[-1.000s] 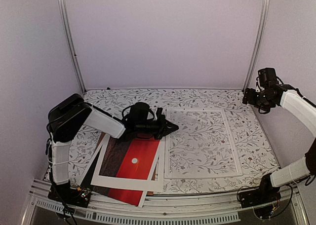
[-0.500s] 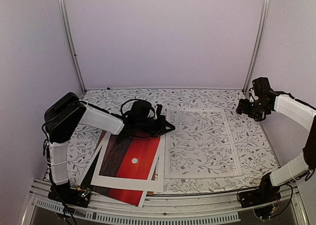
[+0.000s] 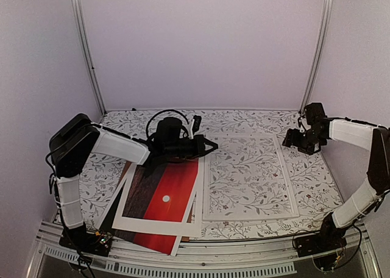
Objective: Put the photo into the frame
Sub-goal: Move the frame body to the center of the board, then place the glass panel in the frame body.
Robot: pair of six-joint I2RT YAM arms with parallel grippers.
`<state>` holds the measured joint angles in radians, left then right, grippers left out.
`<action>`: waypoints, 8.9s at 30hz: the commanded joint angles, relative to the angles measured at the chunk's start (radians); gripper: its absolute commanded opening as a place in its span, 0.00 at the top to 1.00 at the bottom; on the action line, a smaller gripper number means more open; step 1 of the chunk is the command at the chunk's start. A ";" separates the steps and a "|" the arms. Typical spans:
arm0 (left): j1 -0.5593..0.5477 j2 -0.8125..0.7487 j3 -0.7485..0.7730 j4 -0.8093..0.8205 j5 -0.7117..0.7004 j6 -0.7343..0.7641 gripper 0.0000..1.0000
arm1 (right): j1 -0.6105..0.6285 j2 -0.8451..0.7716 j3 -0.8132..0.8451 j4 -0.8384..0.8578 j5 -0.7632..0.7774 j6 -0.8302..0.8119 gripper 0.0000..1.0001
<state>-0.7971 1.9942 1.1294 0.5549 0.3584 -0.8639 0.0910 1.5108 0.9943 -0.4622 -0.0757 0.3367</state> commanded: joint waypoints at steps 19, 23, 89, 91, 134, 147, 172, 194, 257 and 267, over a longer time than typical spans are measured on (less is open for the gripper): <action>0.036 0.063 0.045 0.182 0.168 -0.042 1.00 | 0.000 0.158 -0.057 0.135 -0.187 -0.031 0.27; 0.036 0.072 0.073 0.123 0.161 -0.036 0.98 | 0.000 0.141 -0.065 0.138 -0.195 -0.033 0.25; 0.045 0.246 0.250 0.199 0.252 -0.348 0.79 | -0.003 -0.029 -0.111 0.144 -0.147 -0.047 0.20; 0.046 0.235 0.235 0.184 0.246 -0.331 0.75 | -0.002 -0.028 -0.111 0.145 -0.147 -0.046 0.20; -0.019 0.090 0.081 -0.069 0.043 -0.059 0.75 | -0.003 -0.003 -0.138 0.180 -0.171 -0.033 0.19; -0.020 0.038 0.058 -0.063 0.044 -0.056 1.00 | -0.003 -0.031 -0.130 0.155 -0.149 -0.036 0.20; -0.008 -0.025 0.161 0.163 0.247 -0.388 1.00 | -0.049 -0.079 -0.016 0.000 -0.081 -0.031 0.20; 0.073 -0.300 0.108 -0.073 0.177 -0.164 1.00 | -0.050 -0.007 -0.250 0.148 -0.213 0.013 0.38; 0.010 -0.159 0.073 0.378 0.308 -0.599 1.00 | -0.194 -0.152 -0.102 0.020 -0.147 -0.030 0.31; 0.010 0.084 0.046 0.360 0.310 -0.590 1.00 | -0.201 -0.162 -0.094 0.011 -0.130 -0.033 0.30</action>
<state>-0.7872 2.0445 1.1728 0.9237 0.6617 -1.4815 -0.1055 1.3777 0.8742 -0.4400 -0.2150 0.3161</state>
